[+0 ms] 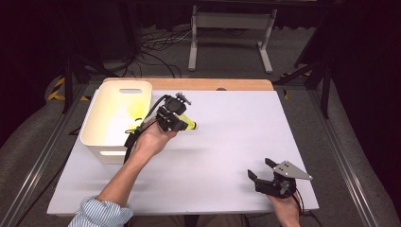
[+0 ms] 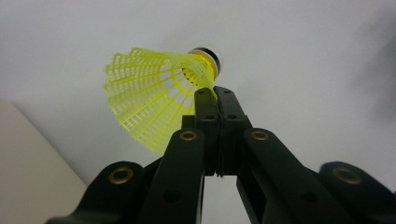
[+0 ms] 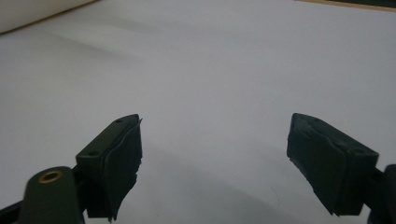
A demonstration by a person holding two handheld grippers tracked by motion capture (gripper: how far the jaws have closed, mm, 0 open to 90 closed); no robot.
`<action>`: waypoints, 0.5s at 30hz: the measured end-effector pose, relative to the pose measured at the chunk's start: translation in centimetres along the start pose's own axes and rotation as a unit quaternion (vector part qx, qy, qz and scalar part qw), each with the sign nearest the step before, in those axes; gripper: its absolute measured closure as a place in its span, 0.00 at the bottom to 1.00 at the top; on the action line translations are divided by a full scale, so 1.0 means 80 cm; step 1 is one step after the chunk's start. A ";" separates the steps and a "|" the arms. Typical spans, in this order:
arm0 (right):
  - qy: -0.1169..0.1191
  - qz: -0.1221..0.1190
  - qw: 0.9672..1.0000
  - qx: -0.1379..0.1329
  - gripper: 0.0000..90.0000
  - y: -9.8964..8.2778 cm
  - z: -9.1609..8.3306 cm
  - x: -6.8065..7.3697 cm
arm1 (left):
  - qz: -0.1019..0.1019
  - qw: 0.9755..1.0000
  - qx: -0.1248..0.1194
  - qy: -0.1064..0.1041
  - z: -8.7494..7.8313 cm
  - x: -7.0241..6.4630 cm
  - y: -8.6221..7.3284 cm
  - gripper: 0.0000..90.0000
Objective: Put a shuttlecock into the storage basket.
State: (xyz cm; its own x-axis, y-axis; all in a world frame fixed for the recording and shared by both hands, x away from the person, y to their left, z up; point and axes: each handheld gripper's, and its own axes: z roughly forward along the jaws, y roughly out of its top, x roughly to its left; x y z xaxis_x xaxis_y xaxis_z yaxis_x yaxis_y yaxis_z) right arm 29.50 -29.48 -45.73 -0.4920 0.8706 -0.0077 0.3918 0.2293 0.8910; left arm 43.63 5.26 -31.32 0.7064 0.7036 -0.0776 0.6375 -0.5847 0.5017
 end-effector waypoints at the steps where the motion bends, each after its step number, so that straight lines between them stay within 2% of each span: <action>1: 0.000 0.000 1.000 0.000 0.21 0.000 0.000 0.000 | 0.001 1.000 0.000 0.001 -0.001 0.001 0.000 1.00; 15: 0.000 0.000 1.000 0.001 0.21 0.000 0.000 0.000 | -0.010 1.000 -0.004 0.003 -0.016 0.010 -0.004 1.00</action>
State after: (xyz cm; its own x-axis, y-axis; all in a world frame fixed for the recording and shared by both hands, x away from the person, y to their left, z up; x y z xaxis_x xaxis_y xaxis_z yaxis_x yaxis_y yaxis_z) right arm 29.52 -29.48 -45.73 -0.4921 0.8705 -0.0070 0.3933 0.2295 0.8903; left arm 43.56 6.50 -30.48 0.6921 0.7171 -0.0826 0.6488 -0.5678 0.5066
